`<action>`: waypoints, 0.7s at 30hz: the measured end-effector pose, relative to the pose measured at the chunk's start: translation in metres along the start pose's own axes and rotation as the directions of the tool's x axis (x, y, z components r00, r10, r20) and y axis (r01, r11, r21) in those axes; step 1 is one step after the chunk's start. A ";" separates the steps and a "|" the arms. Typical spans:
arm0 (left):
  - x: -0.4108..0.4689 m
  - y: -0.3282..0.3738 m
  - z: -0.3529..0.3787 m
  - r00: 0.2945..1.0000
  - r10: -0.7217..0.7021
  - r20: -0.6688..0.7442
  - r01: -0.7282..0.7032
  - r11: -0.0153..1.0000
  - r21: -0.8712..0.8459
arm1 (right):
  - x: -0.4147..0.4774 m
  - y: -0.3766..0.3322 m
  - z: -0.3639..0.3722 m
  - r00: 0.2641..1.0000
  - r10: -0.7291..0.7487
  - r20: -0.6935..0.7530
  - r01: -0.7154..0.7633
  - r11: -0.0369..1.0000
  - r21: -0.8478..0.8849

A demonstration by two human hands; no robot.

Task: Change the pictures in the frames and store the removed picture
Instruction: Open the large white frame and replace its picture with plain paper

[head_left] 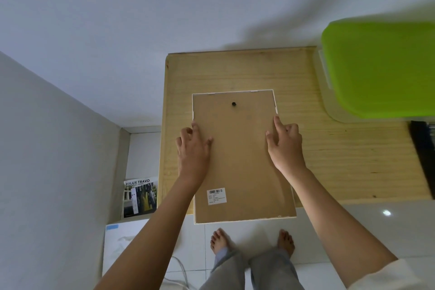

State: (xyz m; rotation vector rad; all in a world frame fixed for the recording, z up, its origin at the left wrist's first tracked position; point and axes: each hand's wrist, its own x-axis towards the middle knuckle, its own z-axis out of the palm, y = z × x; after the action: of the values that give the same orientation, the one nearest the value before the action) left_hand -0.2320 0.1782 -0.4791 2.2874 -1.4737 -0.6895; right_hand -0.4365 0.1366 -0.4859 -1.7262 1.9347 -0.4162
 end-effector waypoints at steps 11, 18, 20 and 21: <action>-0.001 -0.003 0.002 0.998 -0.050 -0.044 0.042 0.985 -0.168 | -0.006 -0.002 -0.002 0.999 -0.046 0.014 0.048 0.992 -0.117; -0.058 -0.025 0.015 0.991 0.136 -0.012 -0.135 0.989 0.057 | -0.065 0.005 0.009 0.969 -0.244 0.048 0.248 0.935 -0.254; -0.075 -0.037 0.025 0.984 0.176 0.026 -0.178 0.981 0.072 | -0.079 0.010 0.019 0.951 -0.295 0.089 0.308 0.903 -0.300; -0.078 -0.041 0.028 0.984 0.176 0.040 -0.179 0.981 0.077 | -0.083 0.011 0.023 0.949 -0.297 0.104 0.315 0.897 -0.310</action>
State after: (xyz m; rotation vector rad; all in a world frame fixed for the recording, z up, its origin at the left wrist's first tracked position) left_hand -0.2442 0.2661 -0.5064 2.1759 -1.7249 -0.6291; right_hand -0.4277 0.2226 -0.4967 -2.2450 1.7686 -0.1610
